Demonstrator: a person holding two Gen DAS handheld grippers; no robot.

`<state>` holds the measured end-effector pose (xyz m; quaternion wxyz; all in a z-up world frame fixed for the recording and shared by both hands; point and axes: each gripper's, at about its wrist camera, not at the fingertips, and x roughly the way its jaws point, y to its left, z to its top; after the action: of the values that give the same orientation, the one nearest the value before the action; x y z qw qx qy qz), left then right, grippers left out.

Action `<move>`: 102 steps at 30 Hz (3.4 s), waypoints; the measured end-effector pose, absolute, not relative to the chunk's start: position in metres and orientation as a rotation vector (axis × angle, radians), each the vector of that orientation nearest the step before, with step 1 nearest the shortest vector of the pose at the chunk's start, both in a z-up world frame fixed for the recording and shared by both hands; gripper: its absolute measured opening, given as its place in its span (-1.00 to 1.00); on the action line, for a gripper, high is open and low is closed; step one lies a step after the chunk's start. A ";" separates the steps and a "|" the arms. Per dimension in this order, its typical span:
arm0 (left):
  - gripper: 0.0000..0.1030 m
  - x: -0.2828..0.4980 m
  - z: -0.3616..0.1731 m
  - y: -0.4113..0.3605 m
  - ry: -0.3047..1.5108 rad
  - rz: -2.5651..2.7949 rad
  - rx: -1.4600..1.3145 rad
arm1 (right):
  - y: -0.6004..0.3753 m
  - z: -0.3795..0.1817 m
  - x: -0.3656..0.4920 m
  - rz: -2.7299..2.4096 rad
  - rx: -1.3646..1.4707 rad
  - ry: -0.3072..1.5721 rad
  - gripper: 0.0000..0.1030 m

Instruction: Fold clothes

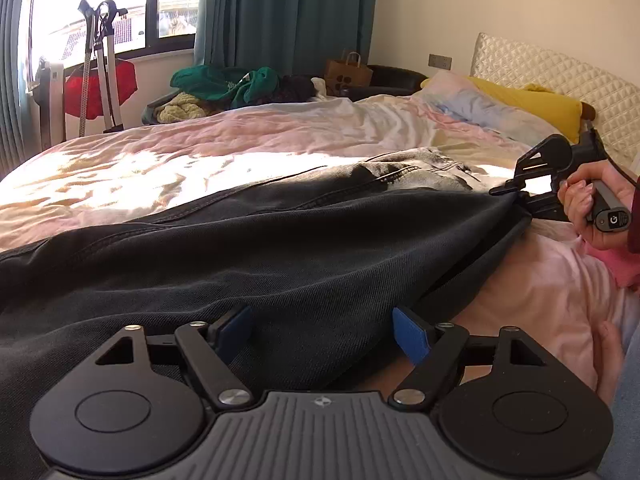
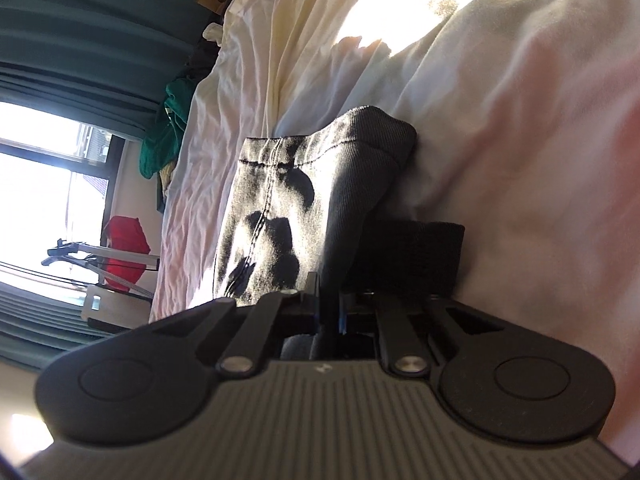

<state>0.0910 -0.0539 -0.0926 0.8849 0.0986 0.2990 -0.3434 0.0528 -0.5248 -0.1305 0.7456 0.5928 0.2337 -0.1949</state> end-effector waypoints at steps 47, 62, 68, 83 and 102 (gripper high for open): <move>-0.03 0.085 -0.060 0.017 0.658 -0.563 -0.077 | -0.510 -0.139 -0.006 -0.499 1.549 0.483 -0.06; -0.04 0.105 -0.083 0.019 0.762 -0.463 -0.088 | -0.520 -0.119 0.046 -0.455 1.219 0.455 -0.77; -0.03 0.103 -0.081 0.020 0.752 -0.484 -0.104 | -0.512 -0.083 0.035 -0.385 1.098 0.351 -0.82; 0.03 0.100 -0.076 0.008 0.727 -0.508 -0.084 | -0.528 -0.109 0.032 -0.419 1.183 0.422 -0.83; 0.44 0.136 -0.101 0.018 0.688 -0.159 0.180 | -0.505 -0.088 0.038 -0.460 0.966 0.478 -0.82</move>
<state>0.1356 0.0184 -0.1006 0.9343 0.0879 0.3366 -0.0779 0.0381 -0.5047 -0.0885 0.8333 0.4557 0.2256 -0.2169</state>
